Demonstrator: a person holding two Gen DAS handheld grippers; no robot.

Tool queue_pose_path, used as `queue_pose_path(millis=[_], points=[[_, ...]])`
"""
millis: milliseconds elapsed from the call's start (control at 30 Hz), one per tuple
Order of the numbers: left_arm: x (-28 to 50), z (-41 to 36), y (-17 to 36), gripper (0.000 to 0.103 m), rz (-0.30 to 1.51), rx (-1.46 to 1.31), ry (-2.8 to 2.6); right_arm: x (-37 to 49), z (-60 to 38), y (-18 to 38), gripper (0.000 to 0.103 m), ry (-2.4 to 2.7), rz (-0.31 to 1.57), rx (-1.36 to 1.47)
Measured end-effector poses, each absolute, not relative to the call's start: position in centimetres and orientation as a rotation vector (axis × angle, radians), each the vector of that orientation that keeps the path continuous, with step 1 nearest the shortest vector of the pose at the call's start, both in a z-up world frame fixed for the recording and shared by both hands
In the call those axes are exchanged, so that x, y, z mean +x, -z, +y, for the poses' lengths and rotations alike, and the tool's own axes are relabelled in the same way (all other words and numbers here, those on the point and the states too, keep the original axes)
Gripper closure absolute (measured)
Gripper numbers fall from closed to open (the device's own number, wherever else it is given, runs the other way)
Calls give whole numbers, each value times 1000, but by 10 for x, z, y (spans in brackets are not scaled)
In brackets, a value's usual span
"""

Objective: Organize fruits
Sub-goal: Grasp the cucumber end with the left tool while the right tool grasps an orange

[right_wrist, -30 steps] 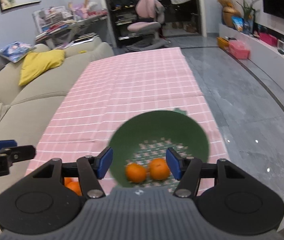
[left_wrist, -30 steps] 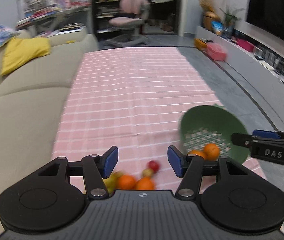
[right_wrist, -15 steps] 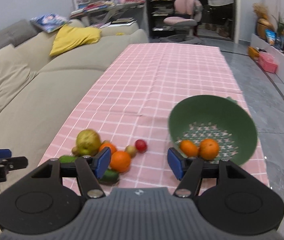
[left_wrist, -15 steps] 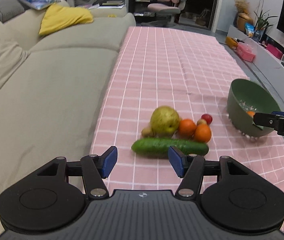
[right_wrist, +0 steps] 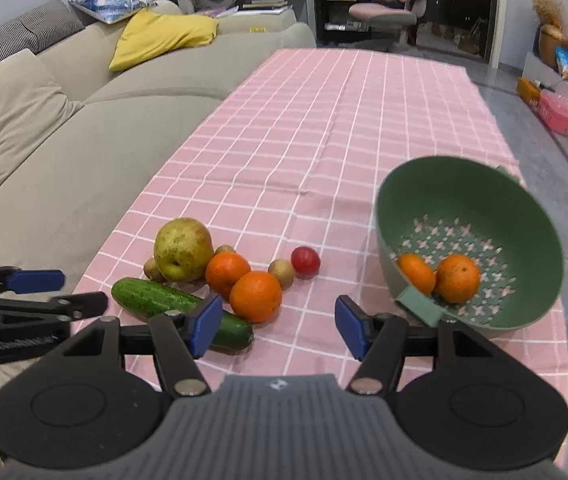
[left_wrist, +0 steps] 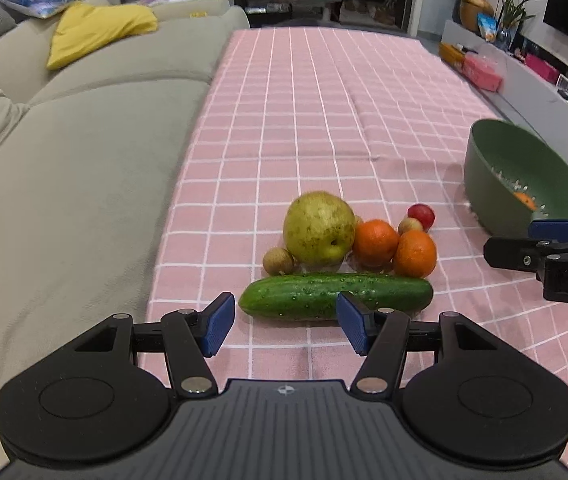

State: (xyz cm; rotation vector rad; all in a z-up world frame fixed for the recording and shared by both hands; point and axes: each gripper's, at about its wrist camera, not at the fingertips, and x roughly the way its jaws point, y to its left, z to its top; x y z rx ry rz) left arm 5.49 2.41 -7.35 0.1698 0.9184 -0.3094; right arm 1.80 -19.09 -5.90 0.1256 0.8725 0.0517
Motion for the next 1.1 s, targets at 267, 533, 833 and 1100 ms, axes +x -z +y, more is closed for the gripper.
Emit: queue_pose_path(millis=[267,533,833,1100], points=[[78,22,94,34,952,185,318,54,-180,87,43,-76,943,144],[65,-3,95,34,824,571,643,80,-185,109,43,-73,1022,198],[75,-10,114,34,816,852,937,91,-187,121,43,-91,1072,214],[77,-29,133,32,816,1003,978,100,-186,130,43,-95,1089,216]])
